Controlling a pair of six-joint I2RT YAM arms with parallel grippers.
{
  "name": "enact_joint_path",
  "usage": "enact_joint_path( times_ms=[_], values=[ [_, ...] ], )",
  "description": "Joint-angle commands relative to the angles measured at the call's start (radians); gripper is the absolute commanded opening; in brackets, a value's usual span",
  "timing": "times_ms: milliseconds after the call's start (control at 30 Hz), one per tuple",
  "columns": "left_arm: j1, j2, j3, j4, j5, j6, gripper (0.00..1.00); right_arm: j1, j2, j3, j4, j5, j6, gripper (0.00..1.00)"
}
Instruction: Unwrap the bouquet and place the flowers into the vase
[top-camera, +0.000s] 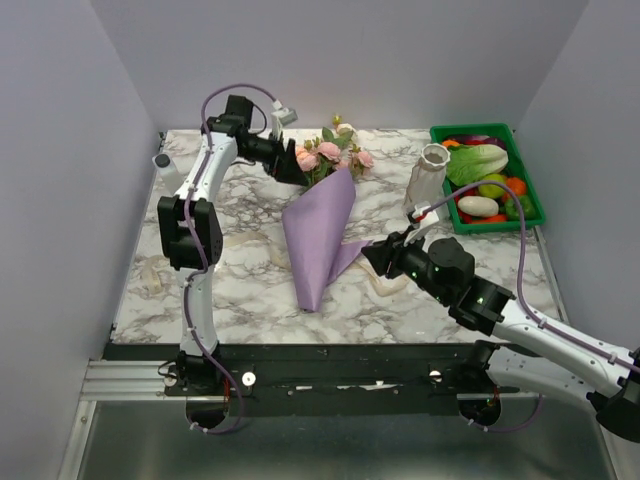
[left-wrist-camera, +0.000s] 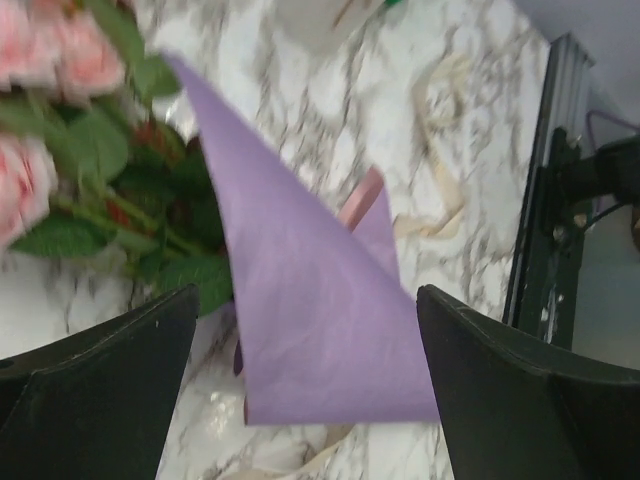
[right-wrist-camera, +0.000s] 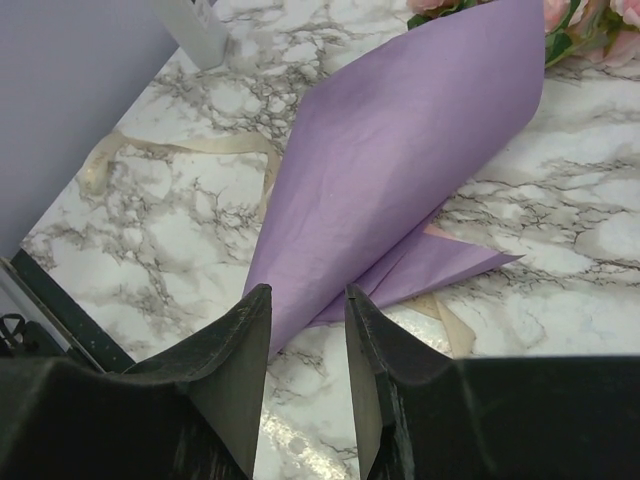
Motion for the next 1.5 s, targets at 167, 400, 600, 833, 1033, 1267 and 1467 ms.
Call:
enact_joint_path(
  times_ms=[167,400,600,833,1033,1267,1467],
  values=[
    [0.033,-0.018,-0.304,-0.050,-0.107,0.435,0.99,0.002,0.031,0.006,0.013,-0.030,0.002,0.44],
    [0.039,0.045,-0.319,-0.100,-0.099,0.513,0.91,0.001,0.055,0.023,0.013,-0.050,-0.003,0.44],
    [0.039,0.074,-0.256,-0.214,-0.078,0.576,0.51,0.001,0.069,0.026,0.013,-0.056,0.002,0.44],
    [0.039,0.082,-0.155,-0.337,-0.022,0.604,0.29,-0.001,0.072,0.029,0.013,-0.058,0.005,0.43],
    [0.039,0.091,-0.058,-0.510,0.034,0.680,0.22,-0.007,0.065,0.020,0.011,-0.056,0.014,0.43],
    [0.022,-0.015,-0.095,-0.525,0.091,0.654,0.18,-0.010,0.034,-0.001,0.013,-0.045,0.025,0.41],
    [0.024,0.008,-0.112,-0.525,0.042,0.694,0.53,-0.015,0.008,-0.026,0.011,-0.058,0.034,0.41]
  ],
)
